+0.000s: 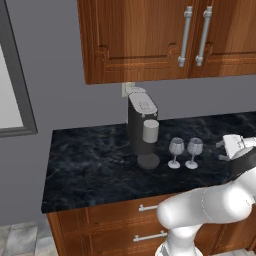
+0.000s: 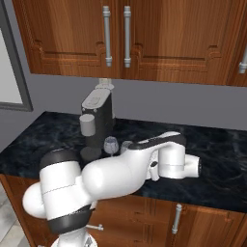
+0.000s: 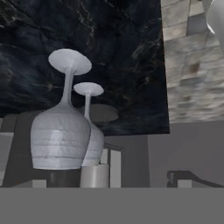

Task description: Retrieve the wine glasses from the counter and place one next to each plate.

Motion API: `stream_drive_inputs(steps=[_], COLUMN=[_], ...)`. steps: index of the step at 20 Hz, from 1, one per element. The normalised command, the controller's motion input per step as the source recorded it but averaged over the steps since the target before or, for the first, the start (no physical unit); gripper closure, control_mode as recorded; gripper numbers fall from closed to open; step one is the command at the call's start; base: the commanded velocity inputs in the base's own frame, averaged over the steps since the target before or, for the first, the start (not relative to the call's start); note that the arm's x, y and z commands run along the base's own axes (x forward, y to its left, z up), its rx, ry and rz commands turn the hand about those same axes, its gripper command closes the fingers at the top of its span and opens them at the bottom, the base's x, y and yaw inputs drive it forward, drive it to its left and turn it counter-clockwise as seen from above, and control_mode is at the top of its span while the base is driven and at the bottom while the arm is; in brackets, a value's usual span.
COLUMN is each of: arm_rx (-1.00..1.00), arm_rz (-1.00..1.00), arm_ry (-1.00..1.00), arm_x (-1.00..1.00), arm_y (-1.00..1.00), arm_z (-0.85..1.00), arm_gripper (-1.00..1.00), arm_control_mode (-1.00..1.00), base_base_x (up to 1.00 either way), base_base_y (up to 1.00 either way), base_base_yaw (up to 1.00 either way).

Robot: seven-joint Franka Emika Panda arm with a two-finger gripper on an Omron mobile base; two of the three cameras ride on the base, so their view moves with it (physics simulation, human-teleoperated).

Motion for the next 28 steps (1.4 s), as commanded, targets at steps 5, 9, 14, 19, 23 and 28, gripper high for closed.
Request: stream_drive_inputs(steps=[5, 9, 14, 19, 23, 28], arm_rx=[-0.01, 0.0, -0.01, 0.0, 0.0, 0.0], arm_rz=[0.0, 0.0, 0.0, 0.0, 0.0, 0.0], arm_ry=[0.0, 0.0, 0.0, 0.0, 0.0, 0.0], arm_x=[0.37, 0.21, 0.3, 0.29, 0.05, -0.06], arm_y=[0.05, 0.0, 0.0, 0.0, 0.0, 0.01], arm_z=[-0.23, -0.24, -0.27, -0.2, -0.15, -0.03], arm_gripper=[-1.0, -1.0, -1.0, -1.0, -1.0, -1.0], arm_control_mode=[-1.0, -1.0, -1.0, -1.0, -1.0, -1.0], base_base_x=[0.0, 0.0, 0.0, 0.0, 0.0, 0.0], base_base_y=[0.0, 0.0, 0.0, 0.0, 0.0, 0.0], base_base_yaw=[0.0, 0.0, 0.0, 0.0, 0.0, 0.0])
